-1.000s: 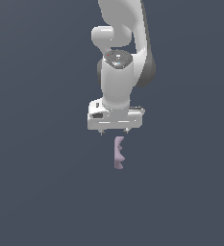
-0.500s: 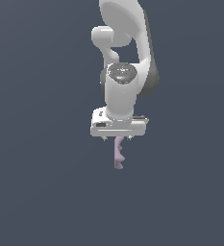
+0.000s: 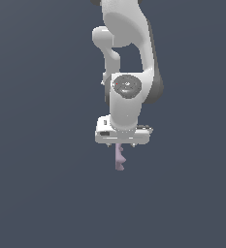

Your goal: Pick up the object and move it to a goal position.

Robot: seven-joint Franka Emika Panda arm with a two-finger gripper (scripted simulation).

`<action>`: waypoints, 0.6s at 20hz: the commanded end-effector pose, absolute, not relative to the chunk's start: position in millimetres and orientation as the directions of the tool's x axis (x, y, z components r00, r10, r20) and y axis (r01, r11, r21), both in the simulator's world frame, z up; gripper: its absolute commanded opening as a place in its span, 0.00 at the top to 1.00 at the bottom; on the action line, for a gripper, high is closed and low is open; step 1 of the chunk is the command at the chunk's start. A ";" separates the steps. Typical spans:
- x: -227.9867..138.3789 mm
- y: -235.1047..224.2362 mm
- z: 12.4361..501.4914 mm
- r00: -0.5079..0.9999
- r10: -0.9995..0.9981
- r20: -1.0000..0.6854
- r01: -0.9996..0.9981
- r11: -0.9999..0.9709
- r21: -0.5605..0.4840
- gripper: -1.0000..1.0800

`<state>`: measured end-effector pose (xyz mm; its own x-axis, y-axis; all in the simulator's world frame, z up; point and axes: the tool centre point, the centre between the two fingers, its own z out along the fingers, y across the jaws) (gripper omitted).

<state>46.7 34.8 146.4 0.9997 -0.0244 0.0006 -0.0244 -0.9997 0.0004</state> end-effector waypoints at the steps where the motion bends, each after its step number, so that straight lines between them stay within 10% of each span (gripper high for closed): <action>1: 46.7 34.7 146.3 1.000 -0.025 0.001 -0.025 -1.000 0.000 0.04; 12: 45.9 35.1 104.9 1.000 -0.027 0.000 -0.027 -1.000 0.000 0.04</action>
